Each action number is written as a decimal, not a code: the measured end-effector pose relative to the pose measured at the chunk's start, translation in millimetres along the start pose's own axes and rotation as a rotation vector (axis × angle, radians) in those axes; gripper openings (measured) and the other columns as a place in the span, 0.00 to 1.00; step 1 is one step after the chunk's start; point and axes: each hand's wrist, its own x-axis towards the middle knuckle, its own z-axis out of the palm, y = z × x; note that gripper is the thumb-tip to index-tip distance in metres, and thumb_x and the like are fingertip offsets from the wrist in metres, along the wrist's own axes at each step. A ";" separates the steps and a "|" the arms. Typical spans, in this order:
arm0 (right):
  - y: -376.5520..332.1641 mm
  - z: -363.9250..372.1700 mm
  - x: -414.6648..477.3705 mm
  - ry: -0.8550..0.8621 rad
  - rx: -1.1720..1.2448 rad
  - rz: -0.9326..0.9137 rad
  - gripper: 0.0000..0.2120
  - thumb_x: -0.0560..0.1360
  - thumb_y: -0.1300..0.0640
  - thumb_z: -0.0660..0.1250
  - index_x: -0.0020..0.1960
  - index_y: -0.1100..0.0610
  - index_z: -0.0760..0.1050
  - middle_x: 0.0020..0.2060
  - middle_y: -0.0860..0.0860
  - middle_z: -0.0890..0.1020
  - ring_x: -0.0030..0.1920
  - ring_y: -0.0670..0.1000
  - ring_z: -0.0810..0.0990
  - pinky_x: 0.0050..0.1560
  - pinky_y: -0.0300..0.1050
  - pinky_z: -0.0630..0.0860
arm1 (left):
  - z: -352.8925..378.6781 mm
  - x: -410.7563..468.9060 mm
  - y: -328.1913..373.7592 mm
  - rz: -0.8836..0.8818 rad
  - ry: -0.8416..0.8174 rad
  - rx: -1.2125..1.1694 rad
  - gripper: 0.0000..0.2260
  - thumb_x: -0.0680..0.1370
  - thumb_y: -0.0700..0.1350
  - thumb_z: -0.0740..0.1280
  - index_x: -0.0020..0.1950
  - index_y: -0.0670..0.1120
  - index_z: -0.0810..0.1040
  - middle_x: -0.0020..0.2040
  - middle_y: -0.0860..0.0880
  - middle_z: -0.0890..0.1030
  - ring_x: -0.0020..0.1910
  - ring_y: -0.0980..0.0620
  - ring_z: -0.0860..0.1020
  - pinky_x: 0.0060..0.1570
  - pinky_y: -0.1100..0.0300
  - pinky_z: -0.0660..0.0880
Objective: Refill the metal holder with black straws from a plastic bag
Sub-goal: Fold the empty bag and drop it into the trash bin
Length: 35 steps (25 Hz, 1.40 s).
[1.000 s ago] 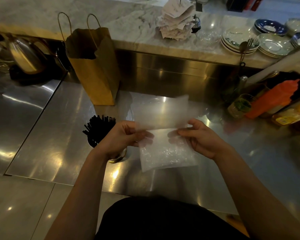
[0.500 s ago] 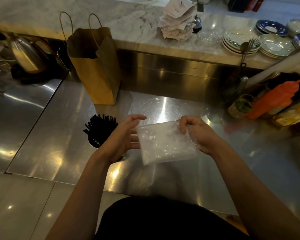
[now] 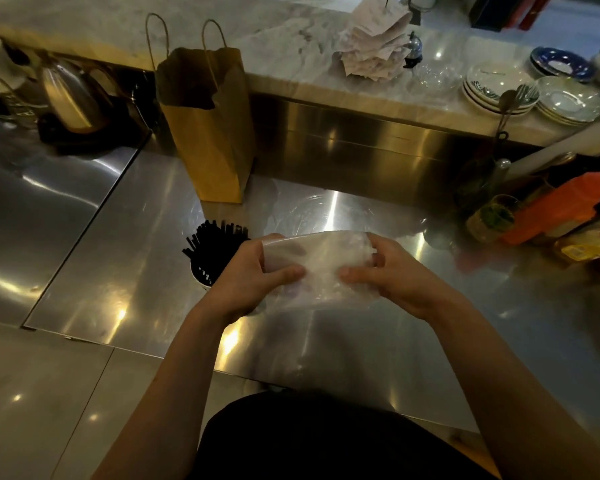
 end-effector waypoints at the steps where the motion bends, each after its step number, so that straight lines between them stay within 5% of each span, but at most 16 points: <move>1: -0.7 2.2 1.1 0.011 -0.025 -0.033 0.21 0.70 0.64 0.74 0.61 0.55 0.77 0.47 0.55 0.86 0.49 0.58 0.85 0.45 0.53 0.83 | -2.7 -2.1 0.1 0.012 -0.003 -0.009 0.11 0.73 0.35 0.72 0.55 0.40 0.80 0.47 0.43 0.85 0.45 0.49 0.85 0.42 0.61 0.80; 6: -14.5 23.4 8.0 0.079 -0.001 -0.112 0.16 0.70 0.70 0.72 0.54 0.56 0.80 0.43 0.53 0.85 0.45 0.55 0.85 0.39 0.49 0.83 | -16.8 -13.9 -1.9 0.055 0.111 -0.094 0.08 0.73 0.36 0.72 0.52 0.41 0.82 0.45 0.44 0.84 0.44 0.49 0.84 0.39 0.60 0.79; 11: -24.9 68.9 17.3 0.066 -0.046 -0.158 0.15 0.71 0.68 0.71 0.55 0.54 0.79 0.46 0.53 0.86 0.48 0.55 0.86 0.44 0.53 0.84 | -48.5 -47.5 -17.9 -0.102 0.166 -0.288 0.18 0.69 0.48 0.74 0.57 0.43 0.80 0.51 0.43 0.84 0.50 0.43 0.84 0.45 0.43 0.81; 14: -26.8 103.7 26.7 -0.003 -0.095 -0.161 0.19 0.72 0.64 0.72 0.61 0.55 0.76 0.52 0.55 0.84 0.52 0.57 0.84 0.47 0.56 0.83 | -74.0 -76.5 -22.4 -0.071 0.200 -0.257 0.15 0.69 0.43 0.73 0.54 0.45 0.79 0.45 0.50 0.86 0.45 0.50 0.85 0.38 0.58 0.81; 18: -31.9 161.7 37.9 -0.119 -0.126 -0.145 0.26 0.69 0.53 0.73 0.65 0.50 0.70 0.58 0.50 0.80 0.55 0.51 0.83 0.49 0.51 0.83 | -112.5 -118.3 -28.1 -0.019 0.362 -0.197 0.13 0.72 0.34 0.72 0.54 0.47 0.79 0.45 0.50 0.86 0.45 0.50 0.85 0.36 0.61 0.80; 22: -32.2 214.8 49.4 -0.365 -0.216 -0.119 0.39 0.61 0.49 0.78 0.69 0.47 0.67 0.61 0.50 0.79 0.59 0.51 0.81 0.55 0.54 0.81 | -133.2 -172.9 -32.5 0.015 0.614 -0.235 0.19 0.70 0.34 0.75 0.57 0.48 0.76 0.47 0.48 0.85 0.45 0.49 0.85 0.35 0.58 0.81; 28: -24.5 274.8 45.7 -0.651 -0.256 -0.250 0.41 0.67 0.58 0.78 0.71 0.35 0.61 0.66 0.52 0.74 0.62 0.54 0.79 0.52 0.54 0.83 | -99.9 -246.2 -27.7 0.087 1.132 -0.235 0.33 0.71 0.34 0.73 0.70 0.49 0.60 0.55 0.51 0.78 0.48 0.51 0.84 0.36 0.55 0.82; 31: -20.7 301.9 26.4 -0.820 -0.249 -0.345 0.35 0.69 0.62 0.76 0.62 0.30 0.66 0.66 0.50 0.74 0.62 0.52 0.78 0.49 0.49 0.83 | -70.9 -280.7 -28.8 0.117 1.384 -0.185 0.34 0.72 0.36 0.74 0.69 0.53 0.58 0.59 0.49 0.77 0.50 0.46 0.84 0.37 0.55 0.82; 35: -3.1 322.3 -3.8 -0.989 -0.268 -0.391 0.17 0.69 0.63 0.76 0.50 0.43 0.79 0.54 0.43 0.81 0.56 0.50 0.81 0.52 0.53 0.82 | -26.9 -316.9 -32.9 0.086 1.596 -0.120 0.15 0.73 0.36 0.73 0.57 0.44 0.73 0.53 0.46 0.80 0.44 0.46 0.84 0.34 0.56 0.81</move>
